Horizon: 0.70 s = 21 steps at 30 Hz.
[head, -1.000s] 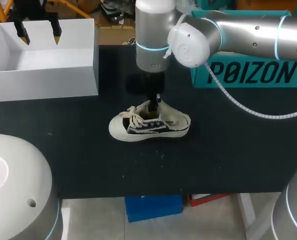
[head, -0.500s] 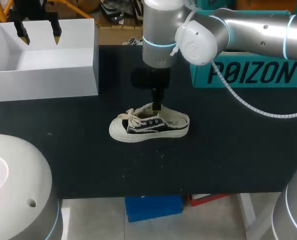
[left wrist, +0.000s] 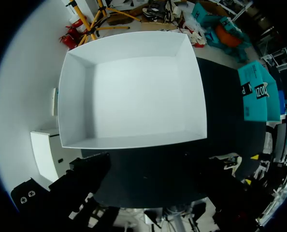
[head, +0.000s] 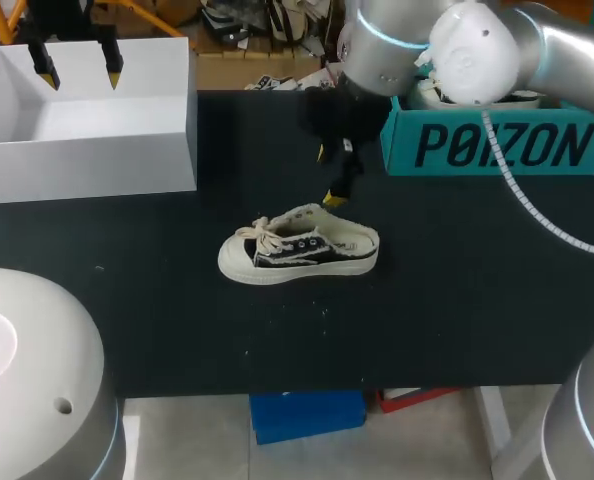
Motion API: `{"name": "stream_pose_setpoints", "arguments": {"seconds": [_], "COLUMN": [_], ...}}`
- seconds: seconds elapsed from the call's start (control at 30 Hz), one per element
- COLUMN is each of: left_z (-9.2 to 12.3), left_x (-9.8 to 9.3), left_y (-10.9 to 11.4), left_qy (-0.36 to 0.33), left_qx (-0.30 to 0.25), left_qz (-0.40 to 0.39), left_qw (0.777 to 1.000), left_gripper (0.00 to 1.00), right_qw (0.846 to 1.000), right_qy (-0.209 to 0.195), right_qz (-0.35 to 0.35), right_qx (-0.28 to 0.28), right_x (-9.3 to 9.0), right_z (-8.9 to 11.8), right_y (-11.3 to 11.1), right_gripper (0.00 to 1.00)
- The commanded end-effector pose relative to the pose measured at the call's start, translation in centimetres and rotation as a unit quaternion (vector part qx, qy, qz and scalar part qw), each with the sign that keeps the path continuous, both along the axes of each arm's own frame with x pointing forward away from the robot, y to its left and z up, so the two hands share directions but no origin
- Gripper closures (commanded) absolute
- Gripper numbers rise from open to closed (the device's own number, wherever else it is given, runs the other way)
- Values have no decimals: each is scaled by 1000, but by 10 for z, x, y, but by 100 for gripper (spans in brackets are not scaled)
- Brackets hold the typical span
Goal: Take the shoe out of the shoebox, open the shoe tongue, remove and reinsert the insole, then place the shoe into the shoebox
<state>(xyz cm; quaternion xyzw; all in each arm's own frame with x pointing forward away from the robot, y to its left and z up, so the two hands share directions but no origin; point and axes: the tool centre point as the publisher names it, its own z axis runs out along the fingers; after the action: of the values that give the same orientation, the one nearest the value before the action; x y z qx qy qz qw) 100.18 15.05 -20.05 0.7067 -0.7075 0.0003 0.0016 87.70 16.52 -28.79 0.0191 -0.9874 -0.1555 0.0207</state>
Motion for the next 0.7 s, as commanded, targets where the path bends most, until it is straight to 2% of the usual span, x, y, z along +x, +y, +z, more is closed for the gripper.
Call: {"name": "stream_pose_setpoints", "arguments": {"seconds": [0.03,0.07,0.7], "left_z": [1,1,1], "left_x": [0,0,0], "left_y": [0,0,0], "left_qy": [0,0,0], "left_qx": [1,1,1], "left_qz": [0,0,0], "left_qw": [1000,1000,1000], "left_gripper": [0,0,0], "right_qw": [989,987,987], "right_qy": [1,-4,-4], "right_qz": [21,32,32], "right_qx": [147,155,155], "right_x": [-10,-11,-11], "right_z": [12,15,15], "right_y": [-49,-56,-56], "right_gripper": [0,0,0]}}
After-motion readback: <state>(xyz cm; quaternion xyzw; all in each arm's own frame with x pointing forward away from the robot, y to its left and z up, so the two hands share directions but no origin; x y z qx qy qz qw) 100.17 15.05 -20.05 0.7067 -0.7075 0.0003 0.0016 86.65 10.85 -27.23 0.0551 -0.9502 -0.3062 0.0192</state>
